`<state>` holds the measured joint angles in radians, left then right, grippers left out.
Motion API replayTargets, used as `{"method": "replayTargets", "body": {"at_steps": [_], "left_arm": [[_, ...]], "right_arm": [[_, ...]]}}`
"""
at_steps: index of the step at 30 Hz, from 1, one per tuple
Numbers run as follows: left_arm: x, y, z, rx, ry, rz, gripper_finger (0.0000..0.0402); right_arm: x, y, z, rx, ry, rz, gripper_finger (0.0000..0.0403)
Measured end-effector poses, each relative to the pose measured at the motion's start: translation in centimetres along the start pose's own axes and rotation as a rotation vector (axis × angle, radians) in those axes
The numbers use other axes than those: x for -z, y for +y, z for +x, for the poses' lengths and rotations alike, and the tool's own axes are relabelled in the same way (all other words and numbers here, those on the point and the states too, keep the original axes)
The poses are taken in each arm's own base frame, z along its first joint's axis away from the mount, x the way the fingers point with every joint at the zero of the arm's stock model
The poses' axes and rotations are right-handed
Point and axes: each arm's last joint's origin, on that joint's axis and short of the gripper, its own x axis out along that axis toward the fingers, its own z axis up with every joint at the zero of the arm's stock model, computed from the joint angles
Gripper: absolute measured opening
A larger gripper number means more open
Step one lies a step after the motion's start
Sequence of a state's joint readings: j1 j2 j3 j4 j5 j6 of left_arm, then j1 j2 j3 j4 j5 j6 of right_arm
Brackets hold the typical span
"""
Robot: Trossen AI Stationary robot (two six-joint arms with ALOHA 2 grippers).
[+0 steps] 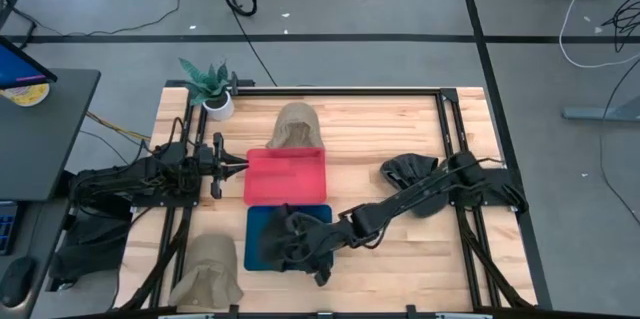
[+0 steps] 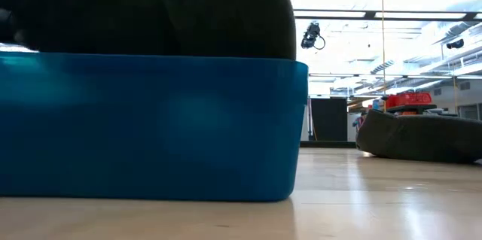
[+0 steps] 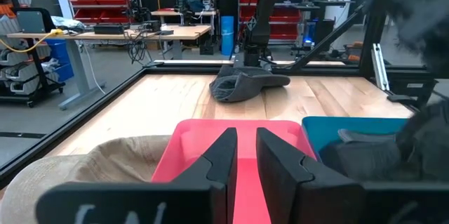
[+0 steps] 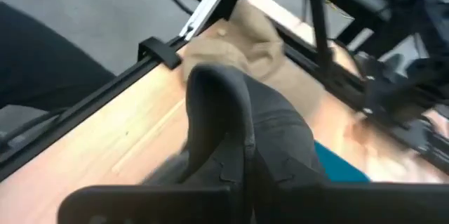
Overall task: Pick & Place hat
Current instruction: Put the bottom black cap into the blue bin
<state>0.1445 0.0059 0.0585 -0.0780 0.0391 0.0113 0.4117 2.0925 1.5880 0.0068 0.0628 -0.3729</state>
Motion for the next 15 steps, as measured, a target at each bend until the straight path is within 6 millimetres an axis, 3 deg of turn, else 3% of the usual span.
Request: {"method": "replayTargets", "body": {"at_steps": [6, 15], "left_arm": [[0.0, 0.0, 0.0, 0.0, 0.0, 0.0, 0.0058], [0.0, 0.0, 0.0, 0.0, 0.0, 0.0, 0.0058]], "right_arm": [[2.1, 0.3, 2.5, -0.024, -0.009, 0.035, 0.0011], [3.3, -0.6, 2.8, -0.008, 0.049, 0.166, 0.0048]]}}
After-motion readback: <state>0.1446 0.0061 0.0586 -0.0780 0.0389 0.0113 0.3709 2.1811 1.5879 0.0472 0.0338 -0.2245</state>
